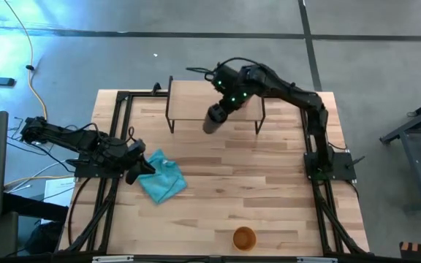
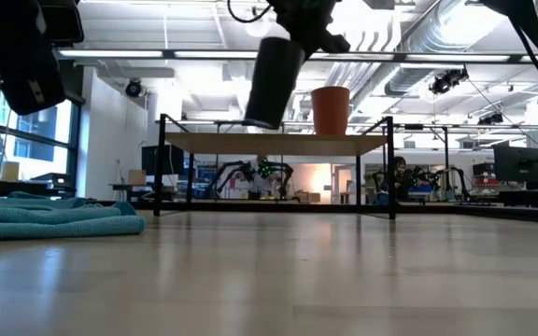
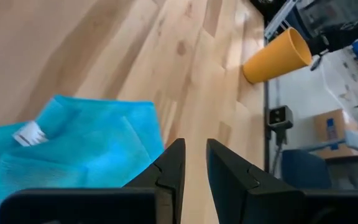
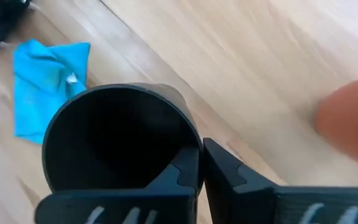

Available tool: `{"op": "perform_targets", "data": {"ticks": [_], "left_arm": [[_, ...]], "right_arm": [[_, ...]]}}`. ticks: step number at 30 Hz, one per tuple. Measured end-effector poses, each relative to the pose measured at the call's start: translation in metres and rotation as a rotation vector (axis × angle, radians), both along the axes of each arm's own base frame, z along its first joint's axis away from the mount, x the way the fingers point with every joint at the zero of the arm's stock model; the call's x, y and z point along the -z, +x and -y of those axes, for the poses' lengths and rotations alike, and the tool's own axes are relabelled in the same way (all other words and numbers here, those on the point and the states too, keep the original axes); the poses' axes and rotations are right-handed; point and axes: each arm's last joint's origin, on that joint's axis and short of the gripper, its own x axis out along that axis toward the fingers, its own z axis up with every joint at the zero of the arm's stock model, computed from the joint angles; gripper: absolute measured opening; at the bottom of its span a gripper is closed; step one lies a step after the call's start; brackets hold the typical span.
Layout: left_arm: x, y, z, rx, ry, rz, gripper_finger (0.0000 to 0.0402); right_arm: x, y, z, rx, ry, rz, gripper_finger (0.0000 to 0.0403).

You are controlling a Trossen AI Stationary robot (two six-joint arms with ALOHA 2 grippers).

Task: Stack small to large cups/mugs on shelf
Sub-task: Put the black cup on the shelf

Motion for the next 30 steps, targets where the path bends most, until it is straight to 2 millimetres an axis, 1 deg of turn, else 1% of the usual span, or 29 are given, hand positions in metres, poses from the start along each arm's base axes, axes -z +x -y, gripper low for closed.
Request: {"op": "perform_targets", "data": {"ticks": [4,9,12,16,19,26,30], "left_arm": [[0.0,0.001,-0.002,-0.03,0.055,0.003,0.0056],[0.001,0.002,-0.002,-0.032,0.097,-0.003,0.0056],[0.003,0.004,-0.002,-0.02,0.133,-0.012,0.0056],[0.004,0.006,-0.002,-0.025,0.133,-0.025,0.0056],[0.004,0.009,-0.002,-0.039,0.143,-0.024,0.0056],[-0.001,0.022,-0.002,-0.132,0.14,0.061,0.0056],[-0.001,0.029,-0.002,-0.159,0.13,0.073,0.0056]], "right_arm": [[-0.003,-0.004,0.02,0.052,-0.021,0.042,0.0],[-0.004,-0.008,0.033,0.077,-0.029,0.063,0.0],[-0.007,-0.008,0.042,0.087,-0.056,0.101,0.0],[-0.011,-0.007,0.056,0.083,-0.101,0.17,0.0],[-0.013,-0.013,0.067,0.086,-0.104,0.188,0.0],[-0.019,-0.031,0.081,0.054,-0.115,0.176,0.0],[-0.02,-0.036,0.086,0.04,-0.134,0.166,0.0]]}}
